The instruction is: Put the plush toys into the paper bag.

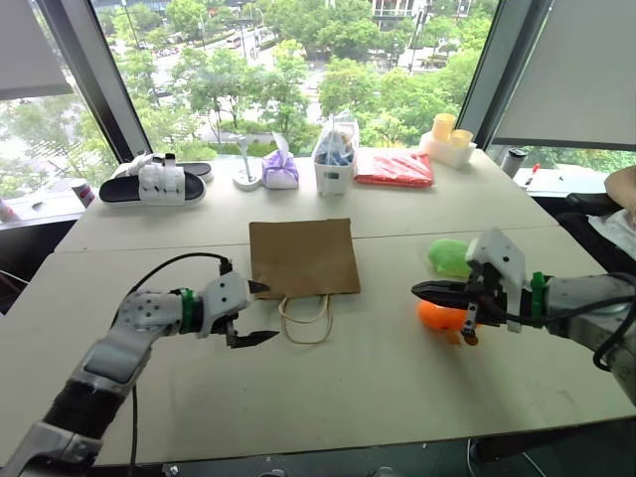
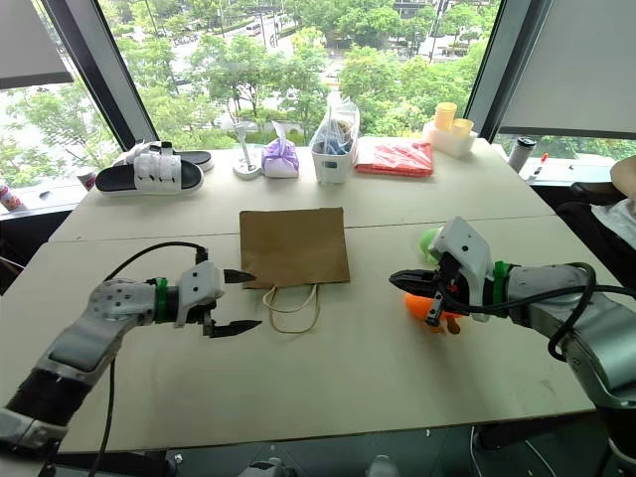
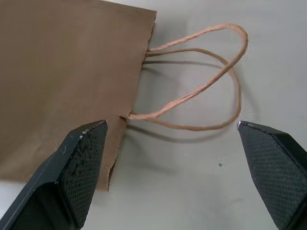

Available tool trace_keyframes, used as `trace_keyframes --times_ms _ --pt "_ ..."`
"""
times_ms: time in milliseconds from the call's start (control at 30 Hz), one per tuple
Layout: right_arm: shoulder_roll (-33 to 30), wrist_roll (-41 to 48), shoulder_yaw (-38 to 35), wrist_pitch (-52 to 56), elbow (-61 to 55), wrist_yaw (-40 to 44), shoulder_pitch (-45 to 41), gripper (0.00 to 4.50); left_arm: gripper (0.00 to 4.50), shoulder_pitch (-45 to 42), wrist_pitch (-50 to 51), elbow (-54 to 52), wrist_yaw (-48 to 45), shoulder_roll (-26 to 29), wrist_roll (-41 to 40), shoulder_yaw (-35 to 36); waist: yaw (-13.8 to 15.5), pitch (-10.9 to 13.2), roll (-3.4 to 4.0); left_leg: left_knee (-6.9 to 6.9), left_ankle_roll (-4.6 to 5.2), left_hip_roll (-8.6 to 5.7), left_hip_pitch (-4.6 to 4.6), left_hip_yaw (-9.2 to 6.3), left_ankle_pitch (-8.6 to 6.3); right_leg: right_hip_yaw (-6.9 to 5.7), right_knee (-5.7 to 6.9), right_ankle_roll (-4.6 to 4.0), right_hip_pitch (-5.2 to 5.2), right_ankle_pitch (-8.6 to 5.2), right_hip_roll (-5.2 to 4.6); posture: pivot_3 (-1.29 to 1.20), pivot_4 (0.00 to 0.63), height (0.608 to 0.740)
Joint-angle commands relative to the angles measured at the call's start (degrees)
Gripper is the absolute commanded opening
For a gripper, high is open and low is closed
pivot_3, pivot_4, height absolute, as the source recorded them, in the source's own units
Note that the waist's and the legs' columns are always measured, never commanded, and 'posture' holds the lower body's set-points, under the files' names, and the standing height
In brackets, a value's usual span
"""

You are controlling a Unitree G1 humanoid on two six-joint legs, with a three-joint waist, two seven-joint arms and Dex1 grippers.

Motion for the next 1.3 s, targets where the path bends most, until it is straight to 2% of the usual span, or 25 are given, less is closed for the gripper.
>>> trace_keyframes --times_ms 33,167,233,300,500,633,700,833,967,1133,1300 --pt "0.8 0.8 -2.5 0.3 -3.1 -1.7 0.5 0.00 4.42 -3.8 -4.8 5.5 -1.2 -3.2 2.0 -1.5 -0.1 0.0 0.00 0.00 0.00 0.00 0.00 0.00 0.00 0.00 0.00 0.00 0.00 0.00 0.00 0.00 0.150 0.740" --pt "1.3 1.1 -3.4 0.7 -4.0 -2.7 1.5 0.00 4.42 -6.9 -7.8 11.5 -1.2 -7.3 3.0 -1.6 -0.1 0.0 -0.01 0.02 0.00 -0.01 0.01 0.01 0.00 0.01 0.01 0.01 0.00 0.01 0.00 0.00 0.150 0.740" --pt "1.6 1.0 -3.4 0.5 -4.5 -3.2 2.3 0.00 3.91 -8.3 -8.8 14.2 -1.3 -9.1 3.2 -1.4 0.0 0.0 0.00 0.02 0.00 -0.01 0.01 0.01 0.00 0.00 0.02 0.01 0.00 0.01 0.00 0.00 0.150 0.740" --pt "1.9 0.9 -3.2 0.5 -4.9 -3.6 2.7 0.00 3.14 -9.0 -9.6 15.3 -1.9 -9.7 3.3 -1.3 0.0 0.0 -0.01 0.05 0.01 -0.02 -0.01 0.01 0.00 -0.01 0.03 0.02 0.00 0.01 0.00 0.00 0.150 0.740" --pt "3.6 2.1 -1.7 1.5 -6.9 -4.9 4.1 0.00 0.04 -10.5 -0.8 10.9 -2.7 -10.7 -2.8 2.7 -0.1 0.0 -0.02 0.06 0.01 -0.03 0.00 -0.03 0.00 -0.01 0.06 0.02 0.00 0.01 0.01 0.00 0.150 0.740" --pt "6.4 -0.9 3.4 0.9 -7.2 -7.7 3.7 0.00 0.04 -12.5 10.8 5.0 -1.4 -12.0 -8.9 5.1 -0.1 0.0 -0.02 0.08 0.01 -0.03 0.00 -0.06 0.01 -0.01 0.08 0.03 0.01 0.01 0.01 0.00 0.150 0.740" --pt "9.7 -3.6 7.7 0.0 -6.7 -10.6 2.0 0.00 0.04 -13.3 17.6 1.5 -0.3 -13.5 -13.5 6.7 -0.1 0.0 -0.03 0.11 0.01 -0.03 0.00 -0.10 0.01 -0.01 0.12 0.03 0.01 0.01 0.02 0.00 0.150 0.740" --pt "17.1 -9.1 16.0 -0.5 -3.7 -15.5 -2.0 0.00 0.04 -14.5 25.6 -3.5 2.2 -15.1 -17.7 8.0 -0.4 0.0 -0.02 0.14 -0.01 -0.03 0.01 -0.13 0.02 -0.01 0.15 0.03 0.00 0.01 0.02 0.00 0.150 0.740" --pt "24.4 -14.5 20.8 -2.9 3.8 -19.2 -7.6 0.00 0.04 -15.1 31.7 -7.7 3.9 -15.4 -21.1 8.7 -0.8 0.0 -0.02 0.12 -0.08 -0.04 0.04 -0.15 0.06 0.00 0.18 0.03 0.00 0.01 0.05 0.00 0.150 0.740" --pt "28.5 -22.0 25.1 -9.0 14.9 -19.8 -12.1 0.00 0.04 -15.4 38.0 -12.1 7.2 -16.3 -25.9 10.9 -1.2 0.0 -0.02 0.10 -0.15 -0.09 0.03 -0.19 0.10 0.00 0.19 0.02 -0.01 0.01 0.04 0.00 0.150 0.740" --pt "33.7 -26.6 27.2 -14.5 25.4 -20.2 -13.7 0.00 0.04 -18.8 46.1 -13.6 14.4 -18.5 -34.0 16.8 -1.6 0.0 -0.02 0.05 -0.39 -0.08 0.03 -0.24 0.24 0.00 0.22 0.02 -0.07 0.01 0.06 0.00 0.150 0.740"
